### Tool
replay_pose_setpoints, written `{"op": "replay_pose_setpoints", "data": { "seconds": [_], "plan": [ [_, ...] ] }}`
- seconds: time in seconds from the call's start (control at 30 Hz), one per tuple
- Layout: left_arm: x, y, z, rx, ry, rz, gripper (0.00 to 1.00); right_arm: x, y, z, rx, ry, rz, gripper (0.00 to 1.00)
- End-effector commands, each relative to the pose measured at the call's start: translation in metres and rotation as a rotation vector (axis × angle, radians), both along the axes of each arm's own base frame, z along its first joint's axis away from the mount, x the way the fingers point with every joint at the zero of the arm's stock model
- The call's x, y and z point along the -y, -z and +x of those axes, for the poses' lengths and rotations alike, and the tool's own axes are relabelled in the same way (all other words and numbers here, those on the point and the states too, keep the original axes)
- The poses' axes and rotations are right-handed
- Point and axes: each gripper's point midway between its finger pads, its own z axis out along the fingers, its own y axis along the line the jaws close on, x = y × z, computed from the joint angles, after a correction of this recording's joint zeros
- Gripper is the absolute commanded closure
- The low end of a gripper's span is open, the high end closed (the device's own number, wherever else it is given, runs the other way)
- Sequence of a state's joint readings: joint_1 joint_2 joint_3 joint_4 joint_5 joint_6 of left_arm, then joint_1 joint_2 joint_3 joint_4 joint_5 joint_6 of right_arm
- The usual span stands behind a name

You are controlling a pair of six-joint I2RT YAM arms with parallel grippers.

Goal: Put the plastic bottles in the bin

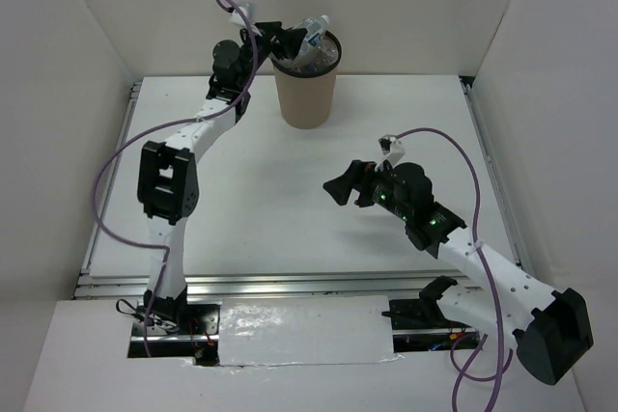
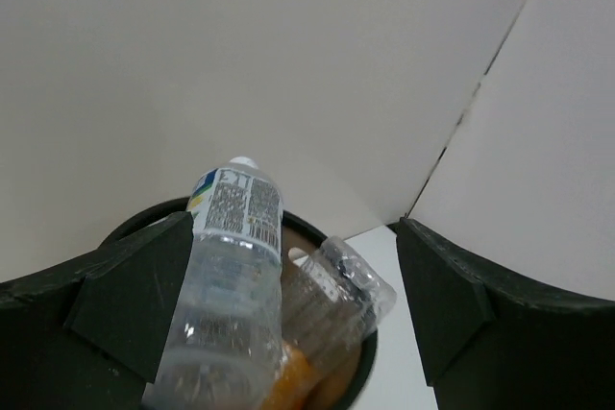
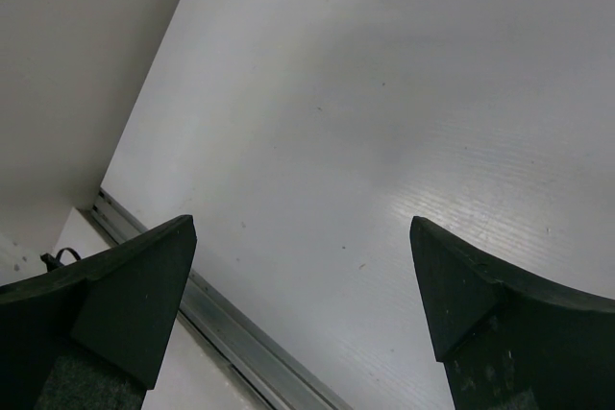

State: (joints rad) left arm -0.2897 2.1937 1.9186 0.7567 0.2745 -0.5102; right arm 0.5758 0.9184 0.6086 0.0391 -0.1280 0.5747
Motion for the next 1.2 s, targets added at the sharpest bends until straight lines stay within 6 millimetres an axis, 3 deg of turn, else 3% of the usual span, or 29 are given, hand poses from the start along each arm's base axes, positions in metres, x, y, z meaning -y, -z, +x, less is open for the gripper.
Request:
{"op": "replay_pose_setpoints", "data": {
  "seconds": [0.0,0.03,0.07,0.13,0.2,0.23,0.27,0.3,0.33,0.37,0.43,0.47,0.53,0.57,0.6,0.67,0.7,0.73,0.8,0.93,1.03,1.17],
  "plan": [
    [-0.030,-0.086,-0.052,0.081,-0.131,0.005,0.01,0.000,-0.035,0.002,0.088,0.020,0.046,0.00],
    [-0.044,-0.108,-0.076,0.087,-0.185,0.025,0.01,0.002,-0.038,0.003,0.095,0.030,0.057,0.00],
    [-0.041,-0.080,-0.083,0.022,-0.213,0.060,0.01,0.002,-0.037,0.003,0.086,0.041,0.065,0.00],
    [-0.059,-0.083,-0.111,-0.048,-0.316,0.091,0.00,0.004,-0.036,0.006,0.086,0.068,0.060,0.00],
    [-0.066,-0.060,-0.128,-0.160,-0.362,0.114,0.01,0.006,-0.036,0.009,0.071,0.099,0.059,0.00],
    [-0.074,-0.062,-0.149,-0.211,-0.363,0.098,0.01,0.004,-0.033,0.010,0.057,0.100,0.054,0.00],
    [-0.074,-0.038,-0.159,-0.271,-0.356,0.116,0.01,0.006,-0.032,0.014,0.036,0.133,0.065,0.00],
    [-0.075,-0.031,-0.170,-0.293,-0.349,0.120,0.01,0.006,-0.035,0.015,0.022,0.145,0.063,0.00],
    [-0.080,-0.040,-0.190,-0.281,-0.354,0.115,0.01,0.005,-0.035,0.018,0.015,0.152,0.060,0.01],
    [-0.072,-0.013,-0.203,-0.356,-0.345,0.169,0.01,0.004,-0.032,0.017,-0.005,0.154,0.051,0.00],
    [-0.081,-0.006,-0.226,-0.415,-0.397,0.158,0.01,0.003,-0.035,0.017,-0.009,0.155,0.049,0.00],
    [-0.075,0.017,-0.238,-0.477,-0.383,0.194,0.01,0.001,-0.036,0.016,-0.005,0.148,0.048,0.00],
    [-0.073,0.022,-0.259,-0.501,-0.362,0.186,0.01,0.004,-0.038,0.015,0.009,0.162,0.046,0.01],
    [-0.068,0.042,-0.269,-0.538,-0.357,0.226,0.01,0.009,-0.036,0.016,0.011,0.183,0.034,0.00],
    [-0.069,0.045,-0.278,-0.536,-0.356,0.235,0.01,0.012,-0.038,0.016,0.017,0.196,0.032,0.01],
    [-0.070,0.067,-0.288,-0.555,-0.362,0.292,0.01,0.014,-0.044,0.014,0.040,0.192,0.032,0.01],
    [-0.072,0.064,-0.292,-0.531,-0.355,0.280,0.01,0.013,-0.047,0.012,0.055,0.181,0.038,0.00],
    [-0.073,0.081,-0.296,-0.545,-0.355,0.309,0.01,0.014,-0.052,0.010,0.075,0.174,0.050,0.00],
    [-0.078,0.081,-0.303,-0.542,-0.371,0.282,0.01,0.015,-0.052,0.007,0.094,0.168,0.055,0.00],
    [-0.053,0.092,-0.326,-0.549,-0.264,0.308,0.01,0.022,-0.049,0.010,0.099,0.206,0.038,0.00],
    [-0.048,0.104,-0.332,-0.543,-0.283,0.355,0.01,0.020,-0.051,0.010,0.099,0.191,0.037,0.00],
    [-0.044,0.100,-0.338,-0.512,-0.277,0.351,0.00,0.022,-0.049,0.011,0.100,0.202,0.031,0.01]
  ]
}}
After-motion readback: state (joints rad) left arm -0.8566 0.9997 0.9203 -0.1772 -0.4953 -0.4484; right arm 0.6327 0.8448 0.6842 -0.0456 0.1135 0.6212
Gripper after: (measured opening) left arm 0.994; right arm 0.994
